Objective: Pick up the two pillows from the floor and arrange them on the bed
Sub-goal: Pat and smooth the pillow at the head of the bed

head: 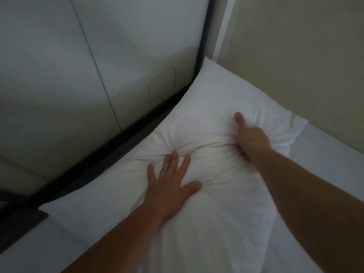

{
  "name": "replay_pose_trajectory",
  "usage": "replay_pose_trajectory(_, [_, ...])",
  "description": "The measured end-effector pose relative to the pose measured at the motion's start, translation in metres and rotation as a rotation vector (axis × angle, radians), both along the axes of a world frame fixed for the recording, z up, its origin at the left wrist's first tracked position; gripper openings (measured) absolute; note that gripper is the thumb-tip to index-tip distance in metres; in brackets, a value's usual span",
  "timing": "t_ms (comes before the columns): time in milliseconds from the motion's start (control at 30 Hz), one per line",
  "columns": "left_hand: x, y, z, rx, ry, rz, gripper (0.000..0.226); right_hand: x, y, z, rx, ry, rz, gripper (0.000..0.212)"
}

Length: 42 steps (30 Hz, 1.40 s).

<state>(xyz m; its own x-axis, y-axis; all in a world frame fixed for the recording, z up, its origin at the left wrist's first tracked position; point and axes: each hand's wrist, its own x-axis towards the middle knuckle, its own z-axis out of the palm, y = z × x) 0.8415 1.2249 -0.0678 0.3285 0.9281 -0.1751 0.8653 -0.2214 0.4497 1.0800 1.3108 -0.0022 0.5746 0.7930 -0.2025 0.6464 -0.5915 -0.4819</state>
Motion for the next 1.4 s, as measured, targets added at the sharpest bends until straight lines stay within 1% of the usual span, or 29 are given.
replay_pose_trajectory(33, [0.001,-0.005,0.001,0.005,0.009,-0.003,0.082,0.004,0.005,0.008,-0.012,0.069,-0.053,0.111])
replay_pose_trajectory(100, [0.004,-0.016,0.003,0.039,0.046,-0.009,0.076,0.004,0.012,0.014,-0.080,0.126,-0.014,0.100])
replay_pose_trajectory(133, [0.006,-0.020,0.003,0.057,0.056,-0.009,0.072,0.003,0.017,0.011,-0.111,0.088,0.064,0.088])
replay_pose_trajectory(200, [0.006,-0.021,0.002,0.065,0.062,-0.020,0.065,-0.004,0.024,-0.001,-0.117,-0.040,0.217,0.049])
replay_pose_trajectory(233, [0.006,-0.021,0.003,0.062,0.063,-0.025,0.062,-0.009,0.022,-0.004,-0.133,-0.073,0.235,0.034])
replay_pose_trajectory(300, [0.002,-0.020,0.007,0.053,0.065,-0.026,0.057,-0.011,0.011,0.000,-0.150,-0.162,0.259,0.028])
replay_pose_trajectory(333, [0.000,-0.021,0.010,0.039,0.065,-0.023,0.056,-0.009,0.004,0.010,-0.112,-0.256,0.286,0.027])
replay_pose_trajectory(400, [0.001,-0.024,0.024,0.017,0.030,0.000,0.053,0.003,-0.005,0.034,0.025,-0.456,0.354,0.024])
replay_pose_trajectory(433, [0.004,-0.024,0.035,0.026,-0.018,0.015,0.051,0.011,-0.005,0.049,0.095,-0.498,0.337,0.023])
replay_pose_trajectory(500, [0.013,-0.024,0.057,0.099,-0.134,0.058,0.050,0.024,-0.002,0.078,0.185,-0.512,0.244,0.023])
replay_pose_trajectory(533, [0.018,-0.023,0.065,0.143,-0.159,0.070,0.053,0.028,0.001,0.086,0.211,-0.489,0.196,0.024])
replay_pose_trajectory(567, [0.022,-0.023,0.070,0.171,-0.141,0.066,0.056,0.031,0.001,0.088,0.231,-0.431,0.165,0.026])
replay_pose_trajectory(600, [0.025,-0.025,0.071,0.174,-0.084,0.051,0.058,0.032,-0.002,0.084,0.236,-0.353,0.157,0.027])
replay_pose_trajectory(667, [0.028,-0.026,0.064,0.126,0.041,0.036,0.066,0.026,-0.011,0.067,0.180,-0.220,0.103,0.032])
replay_pose_trajectory(700, [0.029,-0.025,0.060,0.087,0.078,0.044,0.075,0.019,-0.016,0.056,0.152,-0.172,0.055,0.039])
replay_pose_trajectory(733, [0.030,-0.024,0.057,0.067,0.091,0.063,0.086,0.011,-0.020,0.046,0.176,-0.179,0.051,0.048])
replay_pose_trajectory(767, [0.032,-0.023,0.057,0.079,0.078,0.083,0.096,0.003,-0.024,0.037,0.248,-0.272,0.152,0.054])
replay_pose_trajectory(800, [0.035,-0.022,0.058,0.136,0.050,0.096,0.104,-0.006,-0.028,0.029,0.300,-0.378,0.354,0.058])
replay_pose_trajectory(867, [0.042,-0.020,0.058,0.293,0.016,0.070,0.109,-0.020,-0.033,0.013,0.255,-0.481,0.813,0.064])
replay_pose_trajectory(900, [0.047,-0.017,0.055,0.346,0.036,0.042,0.107,-0.021,-0.030,0.003,0.208,-0.507,0.957,0.066])
replay_pose_trajectory(933, [0.052,-0.018,0.050,0.350,0.079,0.015,0.106,-0.016,-0.024,-0.004,0.156,-0.518,1.033,0.068])
replay_pose_trajectory(967, [0.055,-0.020,0.042,0.331,0.118,0.008,0.105,-0.005,-0.013,-0.012,0.137,-0.542,1.063,0.068])
replay_pose_trajectory(1000, [0.056,-0.021,0.034,0.312,0.142,0.017,0.104,0.009,0.001,-0.018,0.149,-0.589,1.063,0.068])
replay_pose_trajectory(1033, [0.056,-0.023,0.024,0.294,0.155,0.027,0.104,0.026,0.017,-0.021,0.146,-0.625,1.018,0.069])
replay_pose_trajectory(1067, [0.056,-0.026,0.015,0.271,0.162,0.026,0.103,0.048,0.033,-0.023,0.124,-0.631,0.917,0.070])
replay_pose_trajectory(1133, [0.057,-0.029,0.000,0.268,0.141,0.019,0.103,0.088,0.054,-0.027,0.068,-0.575,0.697,0.071])
replay_pose_trajectory(1167, [0.057,-0.028,-0.005,0.271,0.124,0.014,0.103,0.097,0.060,-0.033,0.041,-0.540,0.635,0.072])
replay_pose_trajectory(1300, [0.059,-0.024,-0.012,0.227,0.126,0.020,0.103,0.087,0.061,-0.046,-0.003,-0.517,0.609,0.072])
replay_pose_trajectory(1400, [0.052,-0.023,-0.002,0.201,0.170,0.032,0.102,0.066,0.051,-0.016,0.014,-0.497,0.568,0.073])
